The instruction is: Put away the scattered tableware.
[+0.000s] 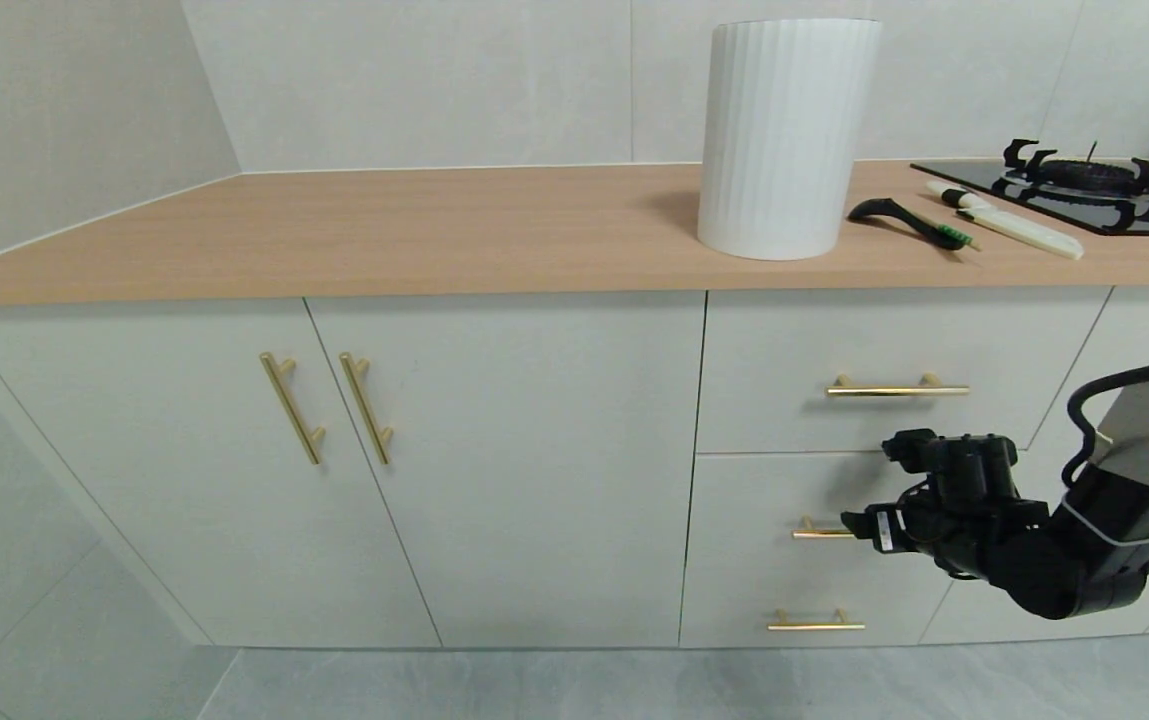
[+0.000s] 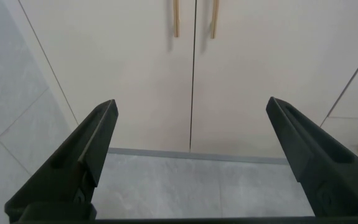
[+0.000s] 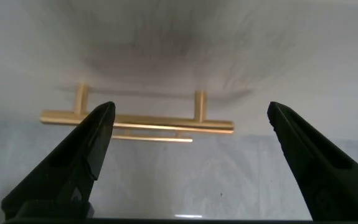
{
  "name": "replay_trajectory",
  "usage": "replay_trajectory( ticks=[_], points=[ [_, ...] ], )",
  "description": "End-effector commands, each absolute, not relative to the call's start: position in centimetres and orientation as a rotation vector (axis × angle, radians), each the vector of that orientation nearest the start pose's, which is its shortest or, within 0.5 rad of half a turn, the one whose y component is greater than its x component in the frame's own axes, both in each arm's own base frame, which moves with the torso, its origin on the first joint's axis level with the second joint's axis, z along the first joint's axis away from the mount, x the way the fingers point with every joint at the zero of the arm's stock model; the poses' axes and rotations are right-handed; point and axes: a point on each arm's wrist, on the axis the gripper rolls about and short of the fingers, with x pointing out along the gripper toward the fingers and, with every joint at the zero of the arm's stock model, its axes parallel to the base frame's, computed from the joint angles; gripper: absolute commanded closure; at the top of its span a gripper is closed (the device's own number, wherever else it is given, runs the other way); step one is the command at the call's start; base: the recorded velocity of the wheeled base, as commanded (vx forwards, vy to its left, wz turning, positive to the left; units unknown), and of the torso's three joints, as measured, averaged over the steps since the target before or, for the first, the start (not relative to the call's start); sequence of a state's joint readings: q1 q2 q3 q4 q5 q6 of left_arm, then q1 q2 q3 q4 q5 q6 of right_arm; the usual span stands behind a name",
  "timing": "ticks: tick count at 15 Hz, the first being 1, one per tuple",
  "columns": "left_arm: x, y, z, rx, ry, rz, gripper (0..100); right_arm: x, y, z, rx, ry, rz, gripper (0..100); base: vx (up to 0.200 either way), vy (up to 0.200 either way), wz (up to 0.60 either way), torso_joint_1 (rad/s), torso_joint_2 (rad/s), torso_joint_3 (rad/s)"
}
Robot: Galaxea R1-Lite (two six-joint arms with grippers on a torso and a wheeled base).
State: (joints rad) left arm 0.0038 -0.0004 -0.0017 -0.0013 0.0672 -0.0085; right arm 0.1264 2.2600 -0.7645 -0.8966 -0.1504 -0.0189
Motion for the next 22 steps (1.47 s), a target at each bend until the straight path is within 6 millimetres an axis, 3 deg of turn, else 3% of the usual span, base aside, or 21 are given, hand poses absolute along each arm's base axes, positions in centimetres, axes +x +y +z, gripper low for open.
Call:
replay_trajectory(
  ticks=[1, 8, 17, 20, 22],
  points=[
    [-2.3, 0.1, 7.6, -0.009, -0.003, 0.072, 0, 36.4, 4.5, -1.1, -0.110, 0.618, -0.025, 0, 0.000, 0.000, 0.00, 0.000, 0.00, 0.000],
    [-2.3, 0.1, 7.6, -0.009, -0.003, 0.072, 0, 37.8, 4.9, -2.7, -0.103, 0.572, -0.073, 0, 0.000, 0.000, 0.00, 0.000, 0.00, 0.000],
    [-2.3, 0.1, 7.6, -0.009, -0.003, 0.072, 0, 36.0, 4.7, -2.2, -0.123, 0.638, -0.062, 0, 0.000, 0.000, 0.00, 0.000, 0.00, 0.000],
    [-2.3, 0.1, 7.6, -0.009, -0.003, 0.071, 0, 33.6, 4.4, 2.3, -0.108, 0.658, -0.013, 0, 0.000, 0.000, 0.00, 0.000, 0.00, 0.000],
    [-2.3, 0.1, 7.6, -0.009, -0.005, 0.071, 0, 30.9, 4.2, 7.9, -0.087, 0.686, 0.056, 0, 0.000, 0.000, 0.00, 0.000, 0.00, 0.000]
  ],
)
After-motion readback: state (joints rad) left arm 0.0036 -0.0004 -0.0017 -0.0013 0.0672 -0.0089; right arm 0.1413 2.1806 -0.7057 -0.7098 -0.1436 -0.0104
